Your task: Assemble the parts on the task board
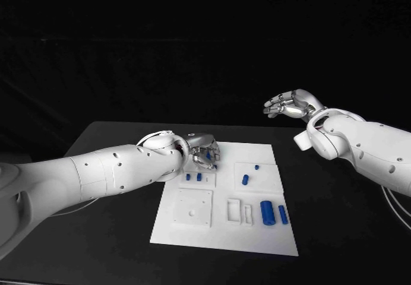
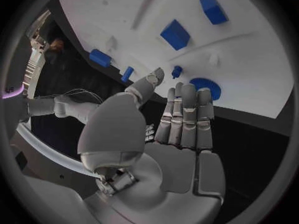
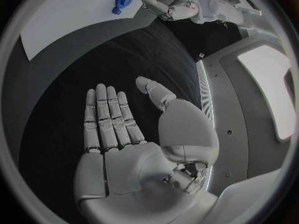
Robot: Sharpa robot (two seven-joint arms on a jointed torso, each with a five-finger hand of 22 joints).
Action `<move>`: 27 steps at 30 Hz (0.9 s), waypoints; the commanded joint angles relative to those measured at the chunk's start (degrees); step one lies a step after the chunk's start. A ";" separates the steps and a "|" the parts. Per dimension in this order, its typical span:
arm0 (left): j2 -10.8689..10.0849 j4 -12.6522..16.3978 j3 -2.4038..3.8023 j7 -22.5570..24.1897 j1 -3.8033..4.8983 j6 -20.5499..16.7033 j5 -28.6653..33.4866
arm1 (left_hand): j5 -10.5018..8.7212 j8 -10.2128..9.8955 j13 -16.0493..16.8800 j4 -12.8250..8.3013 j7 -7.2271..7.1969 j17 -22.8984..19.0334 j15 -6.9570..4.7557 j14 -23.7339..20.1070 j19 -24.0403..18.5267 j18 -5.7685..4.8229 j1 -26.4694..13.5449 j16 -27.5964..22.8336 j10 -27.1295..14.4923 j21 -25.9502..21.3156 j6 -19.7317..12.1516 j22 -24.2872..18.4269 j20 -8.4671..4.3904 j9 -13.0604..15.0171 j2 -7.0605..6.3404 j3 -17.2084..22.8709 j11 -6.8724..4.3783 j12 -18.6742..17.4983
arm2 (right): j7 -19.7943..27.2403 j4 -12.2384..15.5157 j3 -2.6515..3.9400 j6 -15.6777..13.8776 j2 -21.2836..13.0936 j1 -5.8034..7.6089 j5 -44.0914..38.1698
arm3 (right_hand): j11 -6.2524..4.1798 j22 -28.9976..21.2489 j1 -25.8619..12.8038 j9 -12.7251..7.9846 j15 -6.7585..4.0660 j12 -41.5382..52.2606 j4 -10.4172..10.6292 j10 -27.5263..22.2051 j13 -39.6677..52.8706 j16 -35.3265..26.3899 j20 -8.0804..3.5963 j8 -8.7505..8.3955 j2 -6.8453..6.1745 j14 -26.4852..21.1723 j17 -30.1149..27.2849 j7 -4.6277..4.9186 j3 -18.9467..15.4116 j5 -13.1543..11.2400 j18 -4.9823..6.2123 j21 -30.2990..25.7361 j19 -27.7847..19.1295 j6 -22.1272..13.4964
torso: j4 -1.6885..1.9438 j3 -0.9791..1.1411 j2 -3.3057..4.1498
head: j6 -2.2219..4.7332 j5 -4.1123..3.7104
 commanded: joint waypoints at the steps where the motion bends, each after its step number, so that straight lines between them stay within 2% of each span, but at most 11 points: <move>1: 0.53 -0.42 0.04 0.50 -0.48 2.12 -1.31 | -0.04 0.36 -0.20 0.00 -0.43 0.12 0.18 0.16 0.35 1.90 -0.22 0.46 0.27 0.32 0.21 0.17 -0.50 -0.16 0.60 -0.33 0.21 -0.46 | -0.25 0.18 0.02 1.05 -0.03 -0.01 -0.37 | 0.25 0.06 0.48 -0.08 0.30 -0.38 -0.13 0.13 -0.05 -0.35 -0.08 -0.25 -0.12 0.01 -0.07 0.06 -0.24 0.18 0.35 -0.32 -0.36 -0.56 | -0.20 0.04 0.23 | 0.10 -0.27; 3: 0.87 -0.95 0.05 0.25 -0.99 1.99 -1.34 | -0.01 0.42 -0.43 -0.03 -0.34 0.01 0.26 -0.27 0.11 1.91 -0.25 0.27 0.34 0.18 0.22 0.21 -0.41 -0.35 0.81 -0.26 0.28 -0.77 | -0.31 0.13 0.02 1.09 -0.02 0.00 -0.38 | 0.29 0.06 0.46 -0.11 0.33 -0.46 -0.13 0.09 -0.06 -0.37 -0.06 -0.29 -0.17 -0.02 -0.11 0.10 -0.30 0.20 0.35 -0.34 -0.40 -0.64 | -0.21 0.00 0.28 | 0.11 -0.37; 7: 1.12 -1.41 0.05 -0.17 -1.26 2.01 -1.62 | 0.04 0.46 -0.61 -0.03 -0.29 -0.03 0.29 -0.35 0.02 1.94 -0.21 0.28 0.48 0.10 0.20 0.24 -0.37 -0.52 1.11 -0.16 0.31 -1.00 | -0.30 0.31 0.02 1.09 -0.05 0.00 -0.39 | 0.31 0.07 0.46 -0.13 0.34 -0.52 -0.14 0.07 -0.06 -0.39 -0.05 -0.32 -0.21 -0.05 -0.14 0.12 -0.34 0.22 0.35 -0.36 -0.44 -0.69 | -0.26 -0.01 0.35 | 0.12 -0.12; 16: 1.05 -1.80 0.05 -0.75 -1.37 2.80 -2.02 | 0.16 0.69 -1.02 -0.03 -0.32 0.05 0.18 0.01 0.36 2.08 0.03 0.77 1.23 0.25 0.32 0.44 -0.41 -0.97 2.05 0.14 0.20 -1.44 | -0.27 0.40 0.02 1.12 -0.21 0.00 -0.42 | 0.32 0.07 0.47 -0.14 0.35 -0.57 -0.14 0.06 -0.06 -0.41 -0.04 -0.32 -0.22 -0.08 -0.17 0.13 -0.37 0.22 0.35 -0.37 -0.48 -0.71 | -0.15 0.04 0.30 | -0.03 -0.11; 18: 1.13 -1.94 0.05 -0.59 -1.40 2.66 -2.01 | 0.33 0.72 -1.19 0.18 -0.29 0.07 0.16 0.14 0.48 2.10 -0.09 0.94 1.43 0.28 0.26 0.50 -0.42 -1.19 2.68 0.31 0.18 -1.66 | -0.25 0.38 0.02 1.12 -0.19 0.00 -0.42 | 0.33 0.07 0.42 -0.15 0.36 -0.59 -0.11 0.06 -0.06 -0.41 -0.03 -0.32 -0.23 -0.09 -0.18 0.14 -0.42 0.20 0.35 -0.38 -0.49 -0.72 | -0.14 0.04 0.30 | -0.04 -0.15; 23: 1.45 -2.17 0.05 -0.38 -1.57 2.48 -1.85 | 0.49 0.74 -1.51 0.42 -0.21 0.02 0.18 0.16 0.52 2.11 -0.26 1.06 1.56 0.24 0.07 0.58 -0.41 -1.55 3.51 0.62 0.21 -2.09 | -0.19 0.40 0.02 1.13 -0.13 0.00 -0.42 | 0.34 0.10 0.28 -0.18 0.37 -0.69 -0.08 0.09 -0.05 -0.42 0.00 -0.32 -0.18 -0.10 -0.24 0.16 -0.61 -0.15 0.35 -0.38 -0.53 -0.73 | -0.21 0.01 0.35 | 0.00 -0.25; 27: 1.57 -2.17 0.06 -0.65 -1.59 2.72 -1.85 | 0.51 1.00 -1.64 0.59 -0.30 0.10 0.01 0.60 0.86 2.20 -0.35 1.48 2.27 0.41 0.31 0.73 -0.51 -1.79 4.16 0.83 0.04 -2.15 | -0.16 0.40 0.02 1.14 -0.12 0.00 -0.42 | 0.34 0.10 0.26 -0.18 0.37 -0.71 -0.08 0.10 -0.05 -0.42 0.01 -0.32 -0.17 -0.10 -0.25 0.15 -0.63 -0.20 0.35 -0.38 -0.54 -0.73 | -0.27 0.06 0.40 | -0.14 -0.17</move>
